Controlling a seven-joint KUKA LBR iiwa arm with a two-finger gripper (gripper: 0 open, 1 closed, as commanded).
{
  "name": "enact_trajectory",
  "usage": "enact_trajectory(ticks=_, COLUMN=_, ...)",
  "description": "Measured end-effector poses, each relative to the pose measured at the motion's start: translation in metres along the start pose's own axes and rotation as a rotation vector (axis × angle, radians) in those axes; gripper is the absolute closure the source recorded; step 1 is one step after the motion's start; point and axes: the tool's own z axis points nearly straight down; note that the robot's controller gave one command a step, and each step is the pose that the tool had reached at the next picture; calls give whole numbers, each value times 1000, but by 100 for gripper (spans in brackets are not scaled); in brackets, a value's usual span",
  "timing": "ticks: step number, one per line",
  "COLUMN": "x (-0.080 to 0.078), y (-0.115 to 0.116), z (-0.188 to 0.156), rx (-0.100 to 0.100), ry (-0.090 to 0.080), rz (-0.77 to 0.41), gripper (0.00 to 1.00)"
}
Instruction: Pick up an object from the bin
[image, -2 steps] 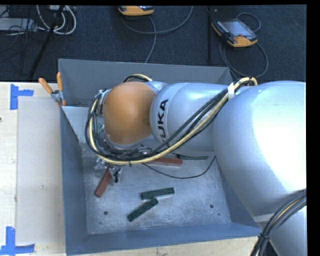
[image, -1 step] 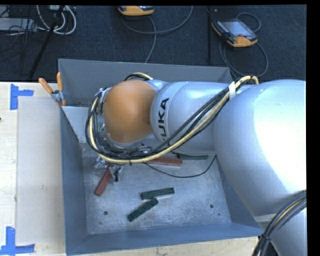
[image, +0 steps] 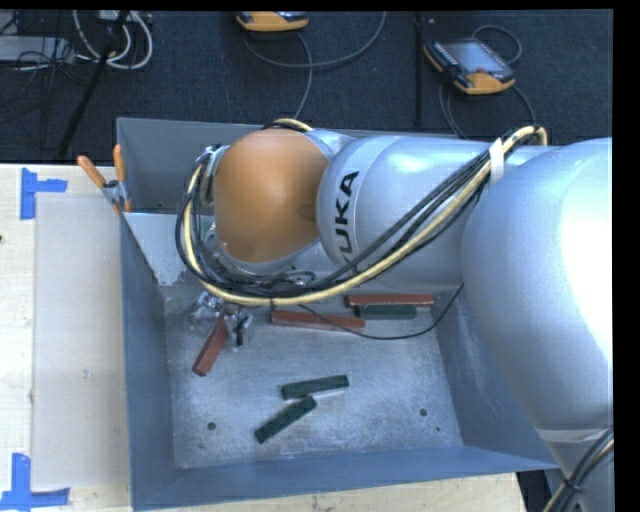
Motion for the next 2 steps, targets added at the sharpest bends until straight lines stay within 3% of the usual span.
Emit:
enact_trajectory(ticks=1, x=-3, y=-1, z=-58, rx=1, ry=-2, rz=6, gripper=100)
enact_trajectory(ticks=2, x=-3, y=-1, z=-60, rx=-3, ry=2, rz=11, gripper=100)
